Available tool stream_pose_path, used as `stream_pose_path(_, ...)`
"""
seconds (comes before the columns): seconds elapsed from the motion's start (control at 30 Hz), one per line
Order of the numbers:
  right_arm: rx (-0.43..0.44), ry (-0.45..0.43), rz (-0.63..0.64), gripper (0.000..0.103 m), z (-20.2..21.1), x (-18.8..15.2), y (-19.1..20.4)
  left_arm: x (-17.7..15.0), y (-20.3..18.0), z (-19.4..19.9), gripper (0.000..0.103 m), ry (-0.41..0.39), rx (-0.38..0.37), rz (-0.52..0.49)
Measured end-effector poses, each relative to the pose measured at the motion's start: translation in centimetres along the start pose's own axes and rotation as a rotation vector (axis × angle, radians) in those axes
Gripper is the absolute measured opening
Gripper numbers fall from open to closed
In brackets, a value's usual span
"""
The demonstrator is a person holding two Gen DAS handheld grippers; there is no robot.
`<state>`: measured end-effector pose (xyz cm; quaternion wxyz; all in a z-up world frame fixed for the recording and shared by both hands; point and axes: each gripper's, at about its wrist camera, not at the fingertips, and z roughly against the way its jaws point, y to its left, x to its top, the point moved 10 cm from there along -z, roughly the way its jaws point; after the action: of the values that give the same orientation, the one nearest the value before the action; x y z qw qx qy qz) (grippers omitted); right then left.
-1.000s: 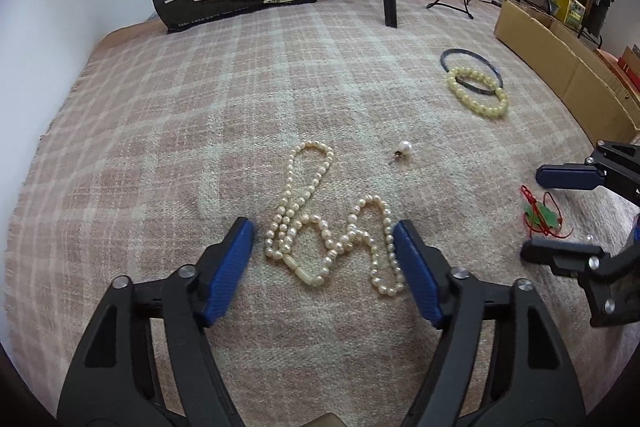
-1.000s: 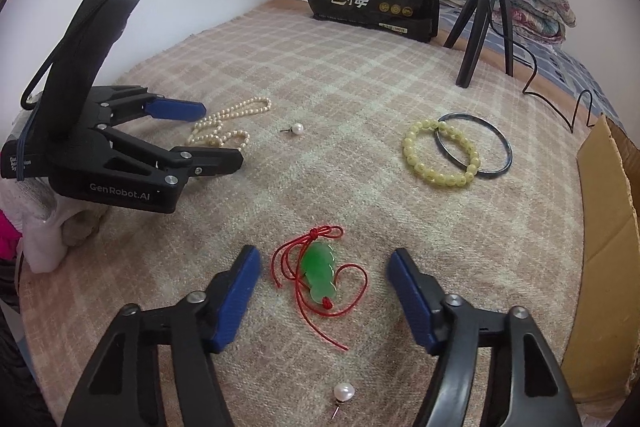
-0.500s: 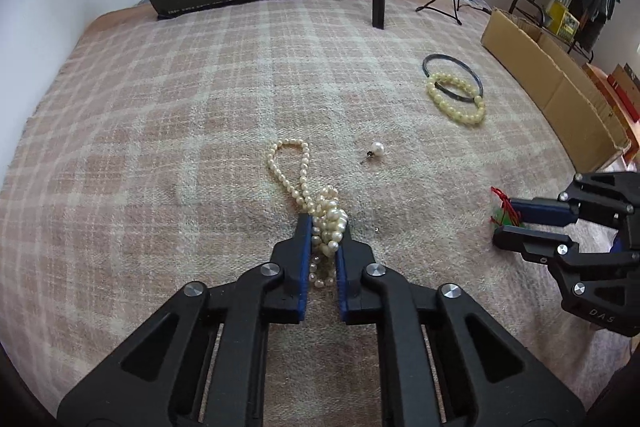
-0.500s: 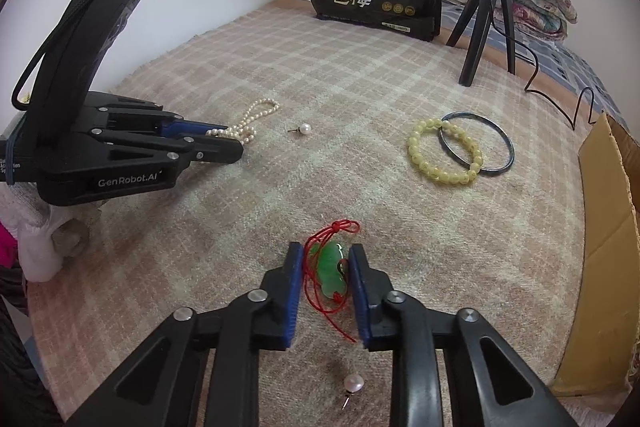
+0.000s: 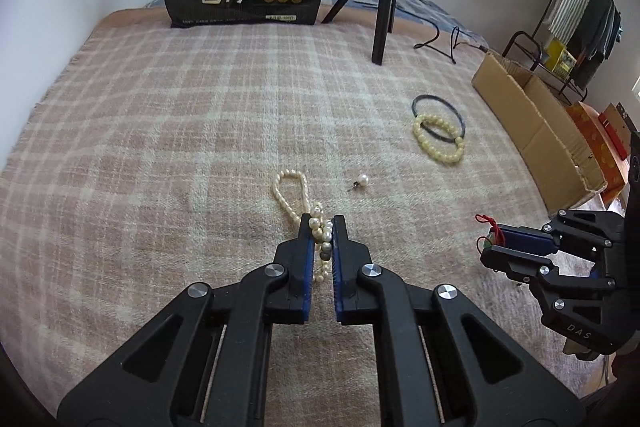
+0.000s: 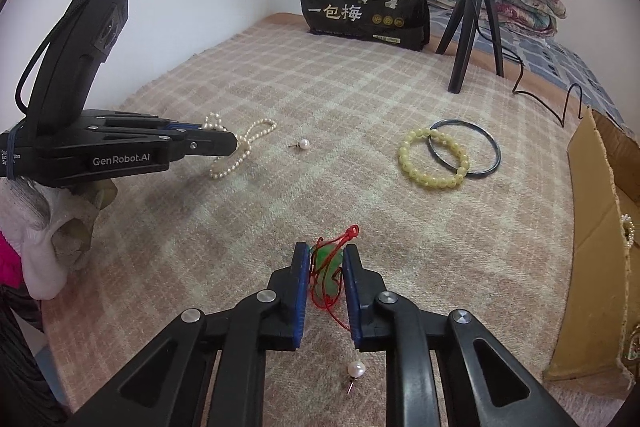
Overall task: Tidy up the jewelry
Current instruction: 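Grasp short pearl strand with left tool while right tool grasps jade pendant, then carry both items into the box and open both tools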
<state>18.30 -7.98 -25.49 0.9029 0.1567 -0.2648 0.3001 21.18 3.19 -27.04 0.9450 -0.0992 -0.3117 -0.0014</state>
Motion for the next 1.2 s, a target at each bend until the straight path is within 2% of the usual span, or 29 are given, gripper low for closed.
stream_pose_path(0.33, -0.019, -0.047, 0.006, 0.015, 3.1, 1.4, 0.6, 1.8, -1.0, 3.8, 0.006, -0.058, -0.021, -0.013)
stream_pose_path(0.63, -0.044, -0.094, 0.016, 0.015, 7.1, 2.3, 0.4, 3.4, -3.9, 7.2, 0.006, -0.114, -0.052, -0.053)
stream_pose_path(0.87, -0.079, -0.128, -0.003, 0.015, 10.7, 2.3, -1.3, 4.7, -7.7, 8.9, 0.006, -0.137, -0.109, -0.086)
stream_pose_path(1.2, -0.149, -0.144, -0.097, 0.015, 15.1, 0.4, -6.5, 7.1, -14.6, 9.4, 0.006, -0.166, -0.192, -0.150)
